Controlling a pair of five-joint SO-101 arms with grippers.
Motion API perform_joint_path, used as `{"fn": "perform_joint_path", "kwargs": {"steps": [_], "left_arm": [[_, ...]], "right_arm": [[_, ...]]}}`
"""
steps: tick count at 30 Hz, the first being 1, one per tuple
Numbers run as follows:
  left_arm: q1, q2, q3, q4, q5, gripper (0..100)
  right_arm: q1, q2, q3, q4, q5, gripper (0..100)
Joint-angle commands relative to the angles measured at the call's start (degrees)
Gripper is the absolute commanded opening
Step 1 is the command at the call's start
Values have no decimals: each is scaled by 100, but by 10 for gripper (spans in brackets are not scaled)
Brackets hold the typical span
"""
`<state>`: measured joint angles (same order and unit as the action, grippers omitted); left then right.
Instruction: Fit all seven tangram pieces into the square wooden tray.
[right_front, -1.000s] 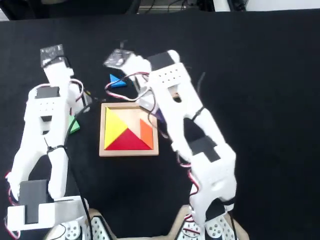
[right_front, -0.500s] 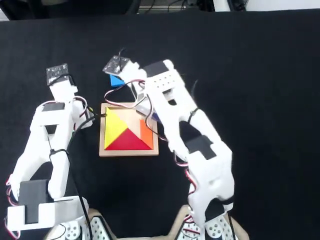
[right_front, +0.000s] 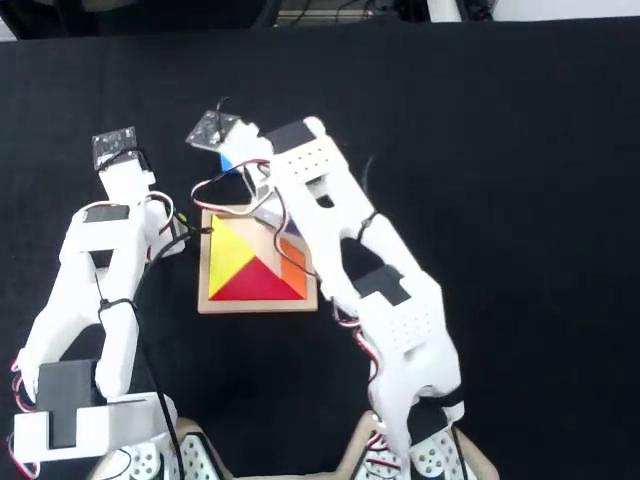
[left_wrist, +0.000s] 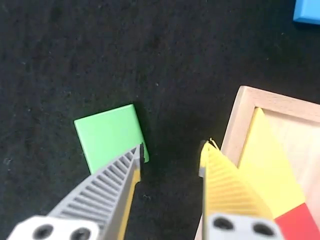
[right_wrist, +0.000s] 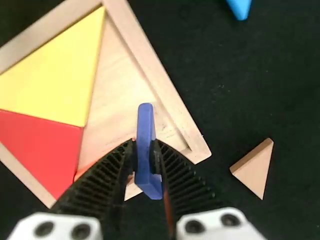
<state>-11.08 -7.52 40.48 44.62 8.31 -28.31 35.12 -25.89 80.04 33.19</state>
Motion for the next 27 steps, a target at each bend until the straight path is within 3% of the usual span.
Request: {"fn": "perform_joint_path", "kwargs": {"steps": [1,27], "left_arm": [[-66,-53,13,-97,62,198],[-57,-53,31,-97,62,198]], "right_arm": [[-105,-40,-321,53,-105,11],[-255,505,-725,-79,-958,11]]}}
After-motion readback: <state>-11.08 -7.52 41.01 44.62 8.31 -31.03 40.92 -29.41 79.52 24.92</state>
